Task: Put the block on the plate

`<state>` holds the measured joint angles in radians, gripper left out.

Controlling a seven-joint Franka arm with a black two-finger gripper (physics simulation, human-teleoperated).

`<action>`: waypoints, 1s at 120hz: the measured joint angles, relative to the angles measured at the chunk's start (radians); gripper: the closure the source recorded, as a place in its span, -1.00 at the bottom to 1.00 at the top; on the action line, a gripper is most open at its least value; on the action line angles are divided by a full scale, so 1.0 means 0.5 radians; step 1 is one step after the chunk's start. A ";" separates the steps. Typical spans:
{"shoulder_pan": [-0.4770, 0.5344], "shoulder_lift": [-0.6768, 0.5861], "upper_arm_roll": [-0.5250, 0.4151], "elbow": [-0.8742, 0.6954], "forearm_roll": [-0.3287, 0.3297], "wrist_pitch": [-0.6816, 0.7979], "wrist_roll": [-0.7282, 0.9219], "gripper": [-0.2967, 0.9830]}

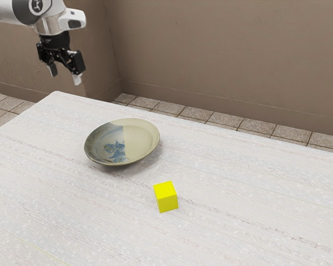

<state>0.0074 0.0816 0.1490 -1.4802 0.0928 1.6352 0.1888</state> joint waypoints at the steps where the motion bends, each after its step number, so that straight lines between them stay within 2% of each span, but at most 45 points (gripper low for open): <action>1: 0.000 -0.002 0.000 0.000 0.000 -0.001 0.000 -0.54; 22: -0.043 -0.014 -0.007 -0.062 0.009 -0.001 0.017 -0.54; 32: -0.171 -0.029 -0.009 -0.173 0.023 0.046 0.030 -0.54; 58: -0.492 -0.029 -0.171 -0.531 0.031 0.311 0.055 -0.54; 81: -0.525 -0.033 -0.284 -0.807 0.029 0.591 0.079 -0.54; 120: -0.598 -0.008 -0.301 -1.153 -0.033 1.056 0.140 -0.54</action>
<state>-0.2913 0.0776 -0.0015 -2.0570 0.0763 2.1631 0.2587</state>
